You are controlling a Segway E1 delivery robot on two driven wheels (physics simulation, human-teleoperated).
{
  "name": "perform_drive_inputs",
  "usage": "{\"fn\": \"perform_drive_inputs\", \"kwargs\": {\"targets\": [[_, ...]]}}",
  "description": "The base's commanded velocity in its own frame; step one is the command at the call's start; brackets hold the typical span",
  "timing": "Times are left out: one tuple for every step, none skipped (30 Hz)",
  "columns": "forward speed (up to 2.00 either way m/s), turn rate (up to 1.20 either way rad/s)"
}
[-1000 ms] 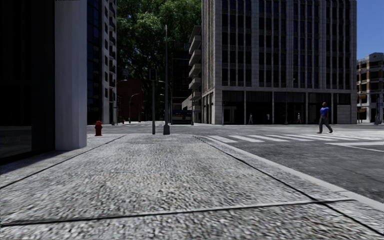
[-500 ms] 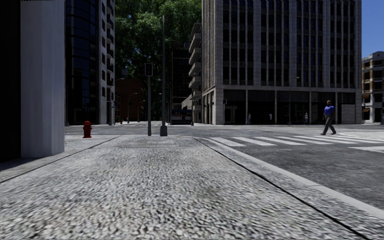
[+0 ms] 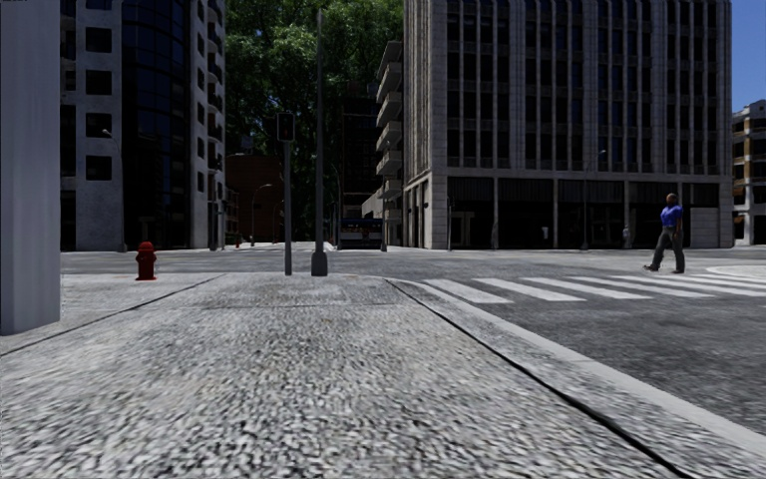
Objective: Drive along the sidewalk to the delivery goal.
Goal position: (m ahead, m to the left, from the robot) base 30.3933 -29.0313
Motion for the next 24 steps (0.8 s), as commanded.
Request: {"fn": "perform_drive_inputs", "kwargs": {"targets": [[2.0,0.0],[2.0,0.0],[2.0,0.0],[2.0,0.0],[2.0,0.0],[2.0,0.0],[2.0,0.0],[2.0,0.0],[2.0,0.0],[2.0,0.0],[2.0,0.0],[2.0,0.0],[2.0,0.0],[2.0,0.0],[2.0,0.0],[2.0,0.0],[2.0,0.0],[2.0,0.0],[2.0,0.0],[2.0,0.0],[2.0,0.0],[2.0,0.0],[2.0,0.0],[2.0,0.0]]}}
